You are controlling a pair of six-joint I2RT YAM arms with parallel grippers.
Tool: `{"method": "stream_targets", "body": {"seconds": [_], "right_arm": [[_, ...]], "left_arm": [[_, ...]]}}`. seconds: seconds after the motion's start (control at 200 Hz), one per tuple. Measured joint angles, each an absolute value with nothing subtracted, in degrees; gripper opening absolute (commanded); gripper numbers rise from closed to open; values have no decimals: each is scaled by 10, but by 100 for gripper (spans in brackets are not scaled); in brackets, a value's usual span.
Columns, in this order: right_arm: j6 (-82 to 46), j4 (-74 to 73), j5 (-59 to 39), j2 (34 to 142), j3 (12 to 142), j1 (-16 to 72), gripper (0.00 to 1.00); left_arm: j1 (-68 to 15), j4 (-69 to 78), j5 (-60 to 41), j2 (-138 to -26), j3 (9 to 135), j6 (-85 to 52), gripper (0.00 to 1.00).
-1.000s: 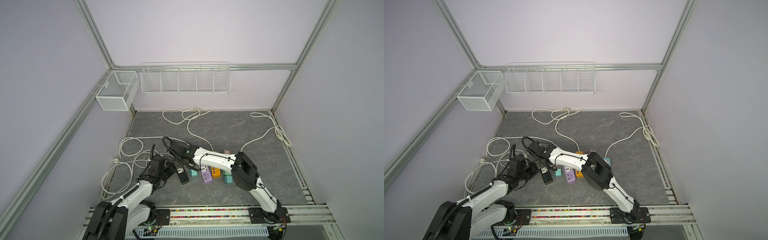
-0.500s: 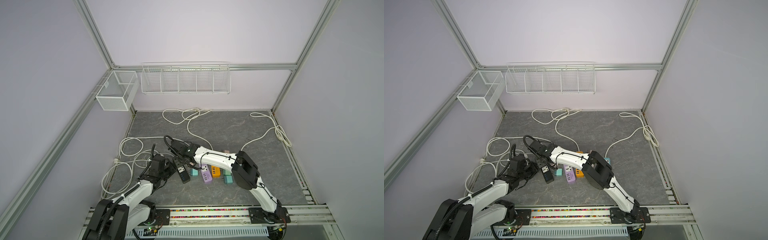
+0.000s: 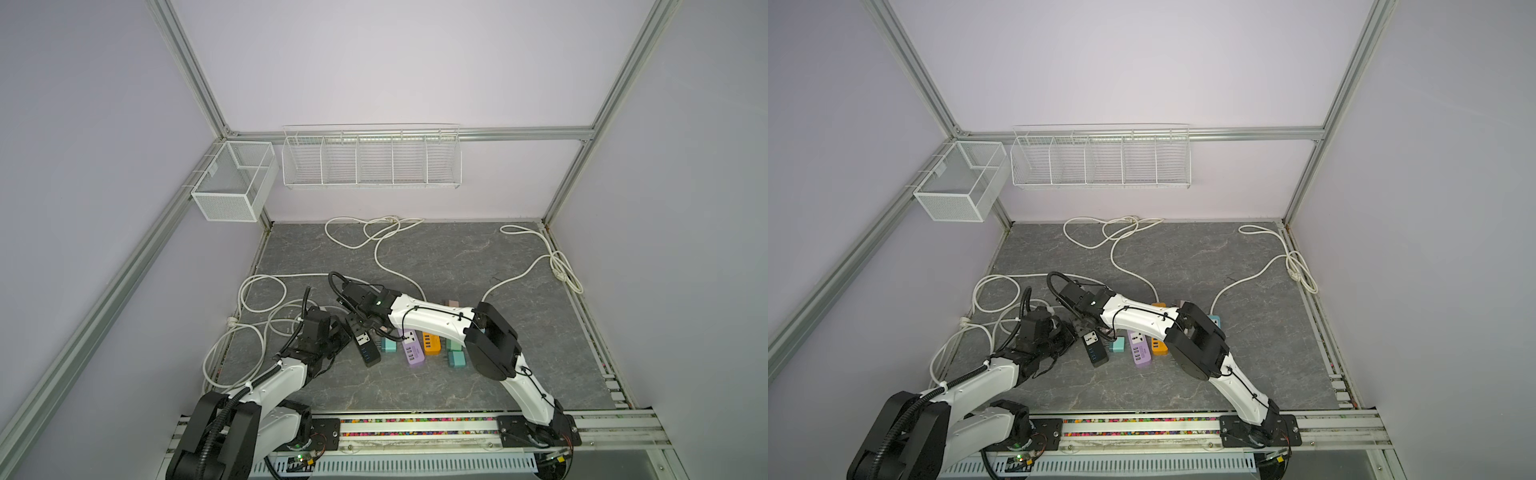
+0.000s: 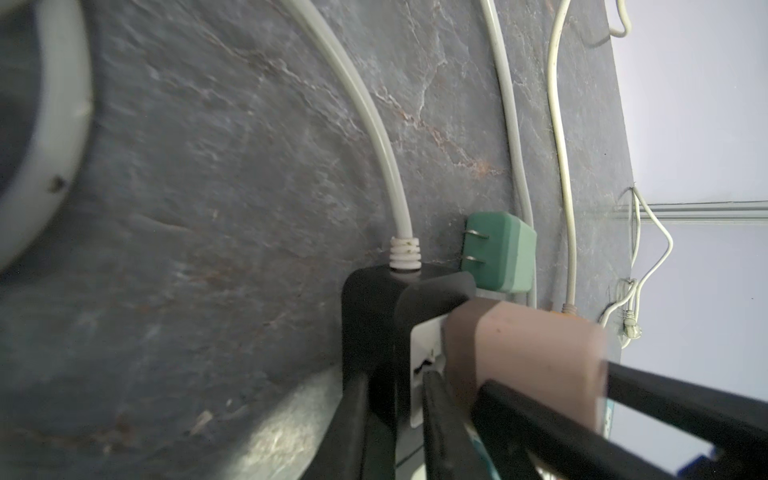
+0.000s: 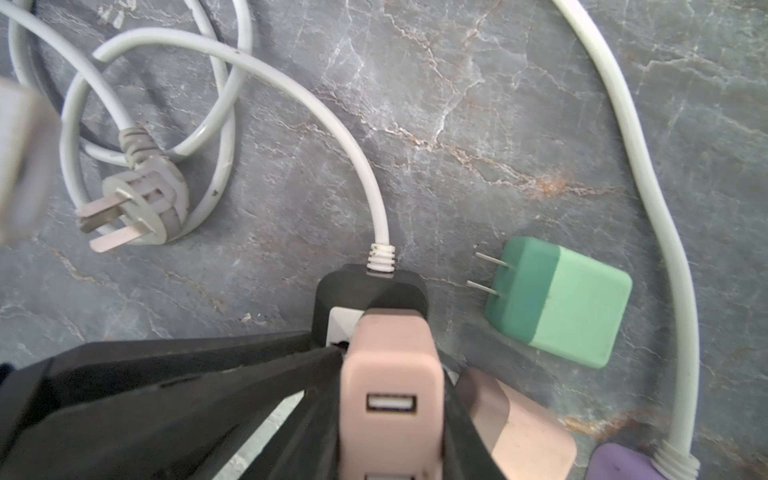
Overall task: Pull the plug off the socket
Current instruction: 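Close right gripper on the pink plug while left gripper pins the black strip, then pull the pink plug up out of the black strip with right gripper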
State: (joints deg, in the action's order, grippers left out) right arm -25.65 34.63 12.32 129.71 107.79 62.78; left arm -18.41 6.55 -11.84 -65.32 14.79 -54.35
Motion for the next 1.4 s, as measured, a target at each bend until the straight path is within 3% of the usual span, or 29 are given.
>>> {"method": "stream_targets", "body": {"seconds": [0.925,1.4], "right_arm": [[-256,312,144,1278,1042,636,18],[-254,324,157,1216,1009,641,17]], "left_arm": [[-184,105,-119,-656,130,-555,23],[-184,102,-119,-653,130,-557,23]]}}
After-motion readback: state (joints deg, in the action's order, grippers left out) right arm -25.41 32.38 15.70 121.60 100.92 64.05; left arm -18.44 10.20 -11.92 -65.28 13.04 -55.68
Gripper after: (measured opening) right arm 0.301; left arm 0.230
